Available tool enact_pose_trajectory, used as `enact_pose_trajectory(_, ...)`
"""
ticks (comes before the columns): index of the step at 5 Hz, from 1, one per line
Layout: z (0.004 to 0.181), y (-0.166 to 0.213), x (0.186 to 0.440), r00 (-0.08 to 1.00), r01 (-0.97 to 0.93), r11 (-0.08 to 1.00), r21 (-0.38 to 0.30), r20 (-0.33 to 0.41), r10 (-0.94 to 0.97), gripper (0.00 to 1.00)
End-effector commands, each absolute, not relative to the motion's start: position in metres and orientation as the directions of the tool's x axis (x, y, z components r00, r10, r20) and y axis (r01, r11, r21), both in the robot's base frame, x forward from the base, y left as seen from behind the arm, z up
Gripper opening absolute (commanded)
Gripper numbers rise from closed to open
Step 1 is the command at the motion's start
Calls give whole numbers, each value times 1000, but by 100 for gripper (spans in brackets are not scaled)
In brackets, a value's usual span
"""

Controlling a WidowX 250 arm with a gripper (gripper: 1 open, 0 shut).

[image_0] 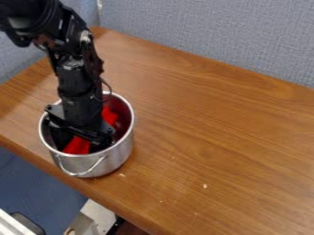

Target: Move the red object from the metal pot to the table

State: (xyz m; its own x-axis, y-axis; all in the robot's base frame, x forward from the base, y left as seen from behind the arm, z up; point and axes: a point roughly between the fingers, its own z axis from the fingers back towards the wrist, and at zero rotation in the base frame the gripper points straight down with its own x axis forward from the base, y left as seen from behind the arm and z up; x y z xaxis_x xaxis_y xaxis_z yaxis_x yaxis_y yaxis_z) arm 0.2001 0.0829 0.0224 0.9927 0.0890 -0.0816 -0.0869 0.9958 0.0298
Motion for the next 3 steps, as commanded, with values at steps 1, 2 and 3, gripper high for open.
enact_pose_trajectory(1, 26, 84, 207, 996, -57, 998, 26, -72, 59, 100)
enact_pose_trajectory(2, 27, 84, 210, 997, -34, 999, 16, -71, 35, 100)
enact_pose_trajectory(3, 34, 77, 203, 996, -49, 999, 13, -69, 50, 100)
